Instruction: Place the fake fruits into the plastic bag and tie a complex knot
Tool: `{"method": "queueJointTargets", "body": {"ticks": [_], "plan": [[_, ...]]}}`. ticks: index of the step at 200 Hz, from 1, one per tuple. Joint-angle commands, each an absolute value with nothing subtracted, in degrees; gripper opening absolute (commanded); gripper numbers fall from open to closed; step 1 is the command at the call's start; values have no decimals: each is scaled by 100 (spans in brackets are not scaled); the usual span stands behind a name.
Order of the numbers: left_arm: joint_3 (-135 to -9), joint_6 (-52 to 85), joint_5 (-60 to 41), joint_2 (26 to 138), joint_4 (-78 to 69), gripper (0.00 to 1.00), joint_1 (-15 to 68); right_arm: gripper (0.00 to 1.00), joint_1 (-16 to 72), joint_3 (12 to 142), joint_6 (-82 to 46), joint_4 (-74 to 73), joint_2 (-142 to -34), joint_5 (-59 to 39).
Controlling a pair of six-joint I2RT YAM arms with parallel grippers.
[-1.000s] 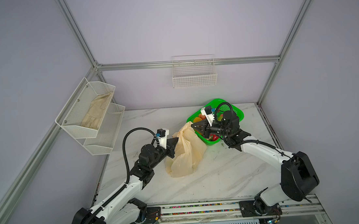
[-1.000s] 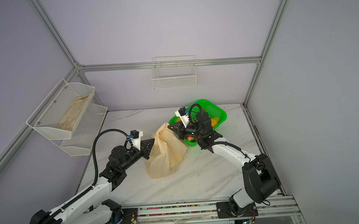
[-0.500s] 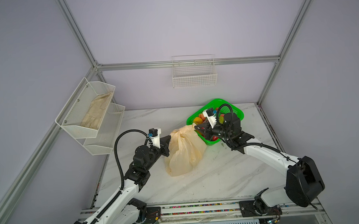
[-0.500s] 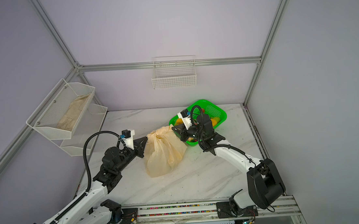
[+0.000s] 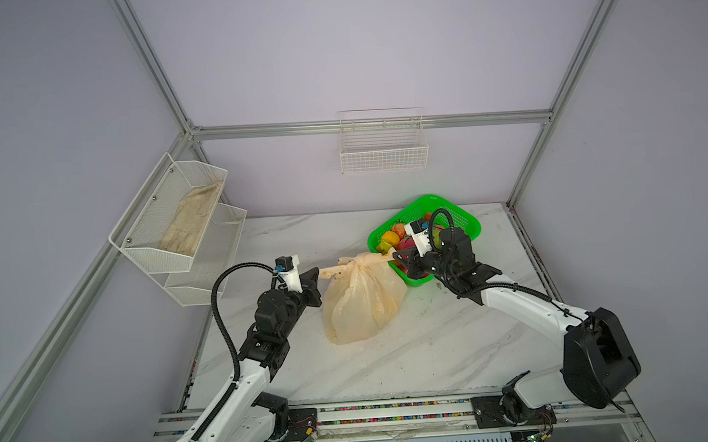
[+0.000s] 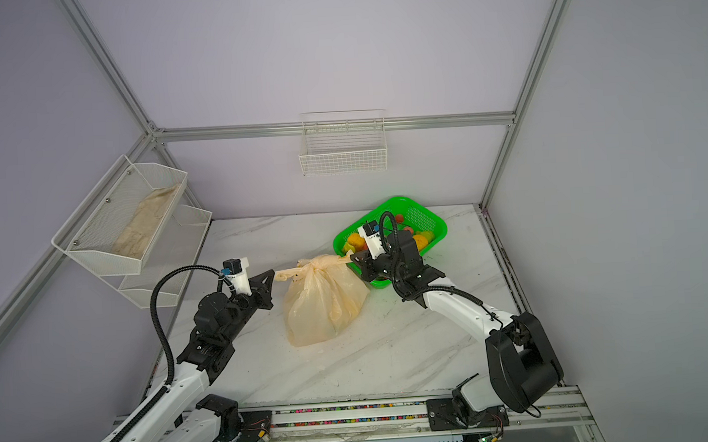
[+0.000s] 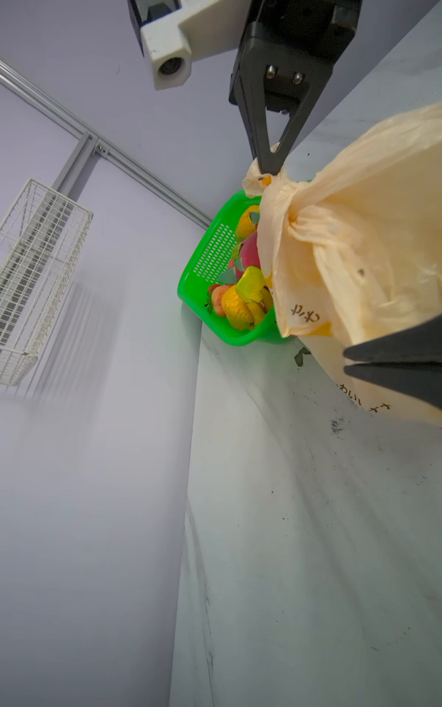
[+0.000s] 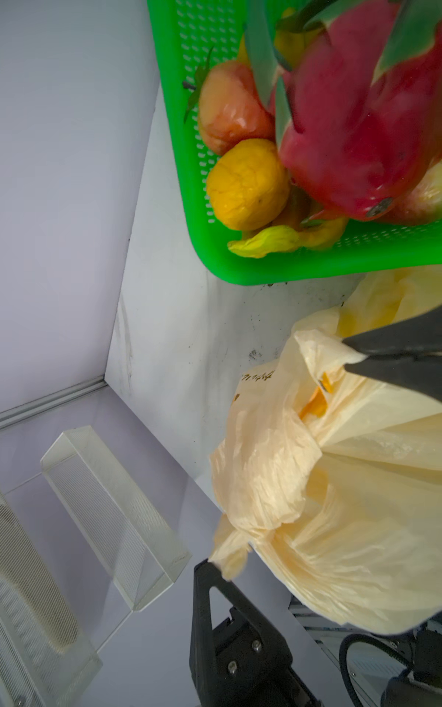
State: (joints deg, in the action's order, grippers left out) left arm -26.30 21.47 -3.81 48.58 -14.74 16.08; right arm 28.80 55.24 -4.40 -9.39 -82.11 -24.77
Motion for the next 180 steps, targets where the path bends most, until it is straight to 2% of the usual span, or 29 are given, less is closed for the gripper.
{"method": "queueJointTargets", "body": {"ticks": [1, 29, 42, 51, 59, 93, 112, 150, 180], "plan": [[-2372, 2378, -609, 4954, -1941, 0, 1529, 0, 2820, 5550, -406, -854, -8267, -2511], [-2233, 2704, -1147, 4991, -2635, 0, 1529, 0, 2839, 5526, -521, -1236, -8341, -2817], [-2245, 2848, -1151, 4958, -2678, 6, 1525, 0, 2841, 5520, -495, -1272, -8389, -2850], [-2248, 2973, -1151, 4944, -2742, 24, 1521, 0, 2844, 5515, -479, -1287, -8423, -2885], [-2262, 3120, -1182, 4947, -2817, 35, 1529, 0, 2839, 5502, -481, -1307, -8437, -2901], [-2477, 3736, -1458, 5196, -3159, 62, 1521, 0, 2846, 5449, -480, -1406, -8438, -2935], [-2735, 3903, -1679, 5579, -3164, 71, 1525, 0, 2839, 5443, -433, -1384, -8425, -2914], [-3122, 4081, -2213, 6326, -3367, 75, 1523, 0, 2839, 5415, -411, -1389, -8344, -2930], [-3147, 4315, -2624, 6889, -4199, 68, 1528, 0, 2839, 5381, -387, -1371, -8317, -2910]]}}
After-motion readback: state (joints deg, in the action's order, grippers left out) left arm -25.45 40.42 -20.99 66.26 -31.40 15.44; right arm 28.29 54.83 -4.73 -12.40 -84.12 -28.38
